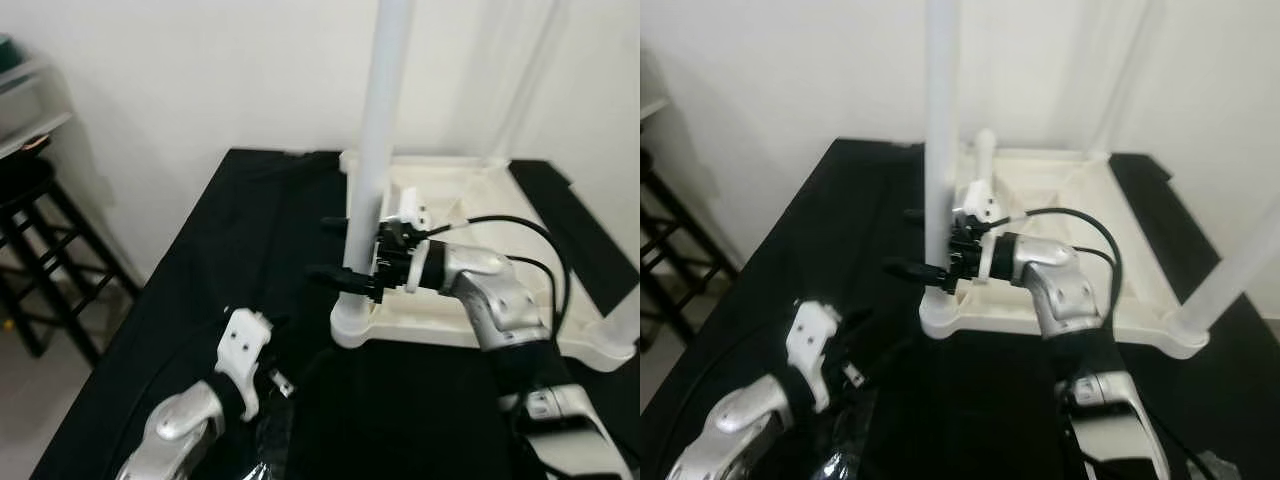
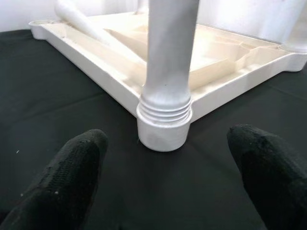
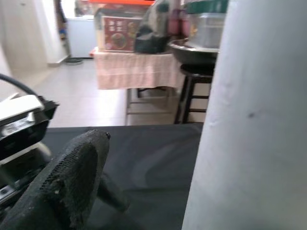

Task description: Building children table

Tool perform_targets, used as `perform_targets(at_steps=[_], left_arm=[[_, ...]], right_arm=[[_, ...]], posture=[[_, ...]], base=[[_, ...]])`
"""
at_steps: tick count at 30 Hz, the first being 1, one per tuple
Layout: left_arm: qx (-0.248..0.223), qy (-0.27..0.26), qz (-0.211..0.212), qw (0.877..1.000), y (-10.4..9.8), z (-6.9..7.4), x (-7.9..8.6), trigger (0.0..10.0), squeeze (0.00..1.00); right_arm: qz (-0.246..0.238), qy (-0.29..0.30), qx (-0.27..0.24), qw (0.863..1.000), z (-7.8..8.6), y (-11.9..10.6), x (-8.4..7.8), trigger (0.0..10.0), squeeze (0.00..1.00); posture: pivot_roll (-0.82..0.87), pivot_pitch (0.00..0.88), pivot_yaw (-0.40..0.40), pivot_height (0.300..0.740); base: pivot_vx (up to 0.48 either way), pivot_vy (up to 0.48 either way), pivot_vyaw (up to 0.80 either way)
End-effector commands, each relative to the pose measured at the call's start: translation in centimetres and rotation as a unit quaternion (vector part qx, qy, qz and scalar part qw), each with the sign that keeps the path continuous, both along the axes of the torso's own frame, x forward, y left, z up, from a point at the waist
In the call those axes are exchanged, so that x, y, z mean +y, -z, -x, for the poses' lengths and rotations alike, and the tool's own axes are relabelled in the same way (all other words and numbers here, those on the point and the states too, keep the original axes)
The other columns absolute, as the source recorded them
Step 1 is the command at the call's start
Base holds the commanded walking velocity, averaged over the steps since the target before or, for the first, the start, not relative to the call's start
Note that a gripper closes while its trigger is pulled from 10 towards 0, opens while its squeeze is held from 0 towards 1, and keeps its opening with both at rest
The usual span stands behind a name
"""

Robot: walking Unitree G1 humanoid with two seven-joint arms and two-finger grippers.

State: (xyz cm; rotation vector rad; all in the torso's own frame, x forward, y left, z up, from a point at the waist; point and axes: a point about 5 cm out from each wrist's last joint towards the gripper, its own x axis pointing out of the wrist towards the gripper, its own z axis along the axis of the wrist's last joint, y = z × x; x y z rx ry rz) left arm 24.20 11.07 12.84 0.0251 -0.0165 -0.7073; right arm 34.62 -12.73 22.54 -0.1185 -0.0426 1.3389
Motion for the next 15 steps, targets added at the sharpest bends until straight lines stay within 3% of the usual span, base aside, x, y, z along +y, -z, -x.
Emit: perform_targets(at_steps=[1,2,3,11,15], left_arm=[[0.009,0.001,-0.007,1.000,0.3,0.0,0.1,10.0,0.00],[0.009,0.000,-0.007,1.000,0.3,0.0,0.1,10.0,0.00],[0.009,-0.002,-0.007,1.000,0.3,0.0,0.2,10.0,0.00],[0.008,-0.010,-0.008,1.000,0.3,0.0,0.3,10.0,0.00],[0.009,-0.005,-0.012,1.000,0.3,-0.1,0.3,10.0,0.00]], right_arm=[[0.003,-0.032,0.017,0.999,0.2,0.7,0.6,9.3,0.00],[0.005,-0.033,0.031,0.999,-0.2,0.9,0.5,0.9,0.00],[0.004,-0.034,0.041,0.999,-0.5,1.2,0.4,0.0,0.00],[-0.017,-0.024,0.046,0.999,-0.3,2.3,-0.5,0.0,0.00],[-0.036,0.058,0.012,0.998,-0.2,2.0,-2.1,0.0,0.00]], posture=[[-0.04,0.041,-0.019,0.740],[-0.04,0.042,-0.020,0.740],[-0.04,0.042,-0.020,0.740],[-0.03,0.059,-0.016,0.740],[-0.04,0.064,-0.017,0.740]], base=[[0.000,0.000,0.00],[0.000,0.000,0.00],[0.000,0.000,0.00],[0.000,0.000,0.00],[0.000,0.000,0.00]])
